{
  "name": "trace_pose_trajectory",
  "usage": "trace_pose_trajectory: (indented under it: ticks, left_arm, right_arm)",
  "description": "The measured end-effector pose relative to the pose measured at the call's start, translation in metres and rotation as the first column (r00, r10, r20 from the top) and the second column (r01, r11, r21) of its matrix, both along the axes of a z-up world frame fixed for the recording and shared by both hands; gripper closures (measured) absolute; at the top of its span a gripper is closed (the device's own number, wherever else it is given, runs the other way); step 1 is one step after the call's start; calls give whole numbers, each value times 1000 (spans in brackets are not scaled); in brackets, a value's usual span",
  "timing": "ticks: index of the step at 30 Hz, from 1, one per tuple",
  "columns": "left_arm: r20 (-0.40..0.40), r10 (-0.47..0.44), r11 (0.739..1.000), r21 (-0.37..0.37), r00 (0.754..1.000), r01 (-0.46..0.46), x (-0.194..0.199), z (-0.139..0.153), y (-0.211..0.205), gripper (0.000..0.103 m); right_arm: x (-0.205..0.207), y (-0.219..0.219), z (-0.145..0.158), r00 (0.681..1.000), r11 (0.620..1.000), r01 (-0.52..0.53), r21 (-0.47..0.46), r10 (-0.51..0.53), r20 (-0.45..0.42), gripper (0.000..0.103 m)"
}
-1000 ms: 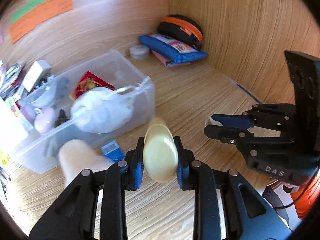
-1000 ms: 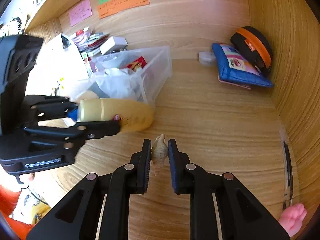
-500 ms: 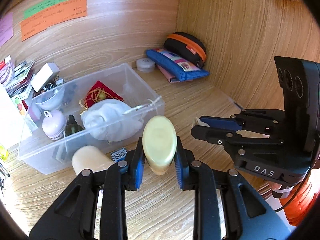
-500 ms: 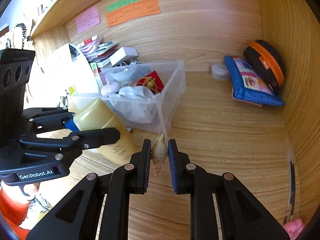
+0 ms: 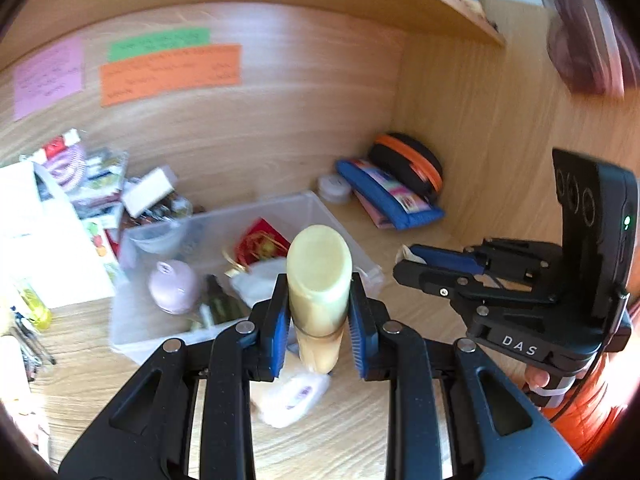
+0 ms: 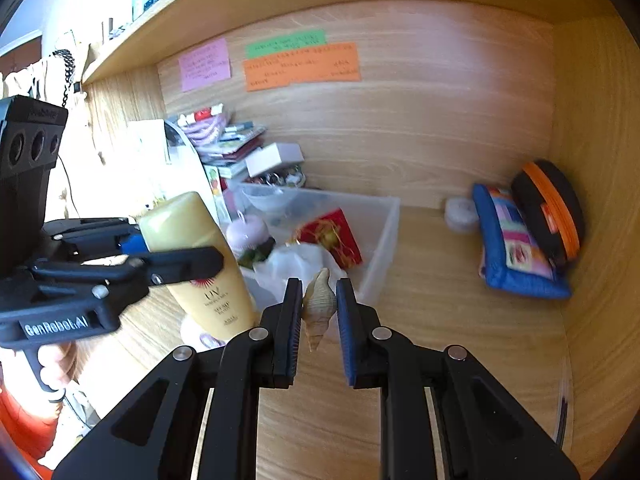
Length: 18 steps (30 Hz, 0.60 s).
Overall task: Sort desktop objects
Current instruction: 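Carry the sunscreen tube and the seashell over the bin with both tools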
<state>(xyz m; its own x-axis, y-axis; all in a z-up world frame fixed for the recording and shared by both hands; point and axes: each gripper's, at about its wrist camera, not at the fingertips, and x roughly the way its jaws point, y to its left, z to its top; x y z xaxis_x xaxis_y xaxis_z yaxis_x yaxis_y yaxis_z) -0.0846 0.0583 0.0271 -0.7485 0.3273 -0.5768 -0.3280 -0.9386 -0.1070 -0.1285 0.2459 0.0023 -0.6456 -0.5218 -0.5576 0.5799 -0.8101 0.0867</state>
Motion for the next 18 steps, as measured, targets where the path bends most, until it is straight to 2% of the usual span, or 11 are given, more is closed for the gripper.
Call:
trace_pose_trajectory:
  ticks: [9, 12, 18]
  left_arm:
    - [-38, 117, 993, 31, 992, -116, -17, 25, -60, 77]
    - [-28, 149, 989, 29, 988, -148, -25, 22, -76, 77]
    - [25, 206, 979, -3, 978, -206, -51, -4, -96, 77]
  right_arm:
    - [-21, -32, 16, 1000, 1000, -19, -11, 19, -23, 87]
    - [-30, -44, 18, 999, 1000, -22, 2, 22, -24, 87]
    - [-51, -70, 10, 999, 999, -47, 27, 46, 6, 87]
